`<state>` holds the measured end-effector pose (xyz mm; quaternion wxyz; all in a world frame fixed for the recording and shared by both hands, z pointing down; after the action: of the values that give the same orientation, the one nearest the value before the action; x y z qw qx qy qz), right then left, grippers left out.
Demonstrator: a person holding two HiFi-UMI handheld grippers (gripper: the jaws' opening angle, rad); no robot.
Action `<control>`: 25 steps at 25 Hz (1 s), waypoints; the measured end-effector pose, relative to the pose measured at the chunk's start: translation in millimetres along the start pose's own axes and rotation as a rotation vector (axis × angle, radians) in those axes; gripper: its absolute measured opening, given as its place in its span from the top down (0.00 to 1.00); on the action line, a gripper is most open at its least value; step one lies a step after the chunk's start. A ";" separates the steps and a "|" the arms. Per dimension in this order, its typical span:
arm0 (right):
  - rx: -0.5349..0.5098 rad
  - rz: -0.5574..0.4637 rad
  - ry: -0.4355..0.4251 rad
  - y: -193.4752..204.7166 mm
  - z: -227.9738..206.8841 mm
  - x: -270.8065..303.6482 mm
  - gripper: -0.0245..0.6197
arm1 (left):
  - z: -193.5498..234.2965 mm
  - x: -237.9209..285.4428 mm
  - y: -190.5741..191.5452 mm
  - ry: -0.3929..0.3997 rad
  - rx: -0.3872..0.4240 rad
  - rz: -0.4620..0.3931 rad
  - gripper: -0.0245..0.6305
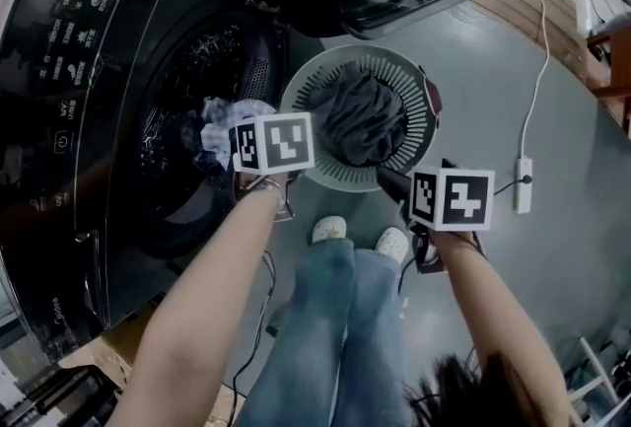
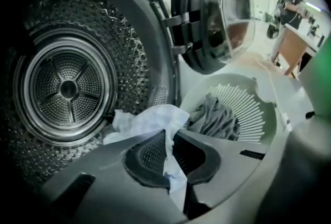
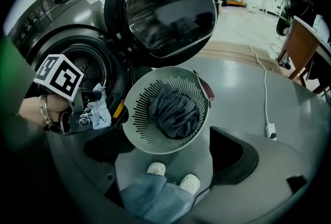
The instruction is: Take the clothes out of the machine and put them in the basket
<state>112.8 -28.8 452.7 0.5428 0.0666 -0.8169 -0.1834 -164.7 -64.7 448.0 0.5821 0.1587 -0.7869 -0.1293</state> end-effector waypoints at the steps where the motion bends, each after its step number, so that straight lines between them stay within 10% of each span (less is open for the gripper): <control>1: 0.004 -0.002 -0.002 1.0 -0.3 -0.7 0.15 | -3.0 -1.4 -2.0 0.019 -0.011 -0.009 0.94; 20: 0.065 -0.035 0.004 6.4 -7.1 -4.7 0.15 | -63.1 -42.7 -43.8 0.736 -0.119 -0.423 0.94; 25: 0.065 -0.039 0.004 9.0 -8.2 -4.5 0.15 | -78.4 -35.8 -38.0 0.650 0.006 -0.378 0.93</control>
<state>122.9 -21.0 455.0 0.5382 0.1007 -0.8199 -0.1673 -76.2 -86.6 424.6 0.7668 0.3357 -0.5183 -0.1753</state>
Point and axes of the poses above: the fingertips, and each gripper's own axes: x forward along the fingers, z to its left, y out of its underside, the point moved 10 cm from there along -x, backward along the fingers, and after that the axes turned 5 degrees about -z, right-handed, at the moved point
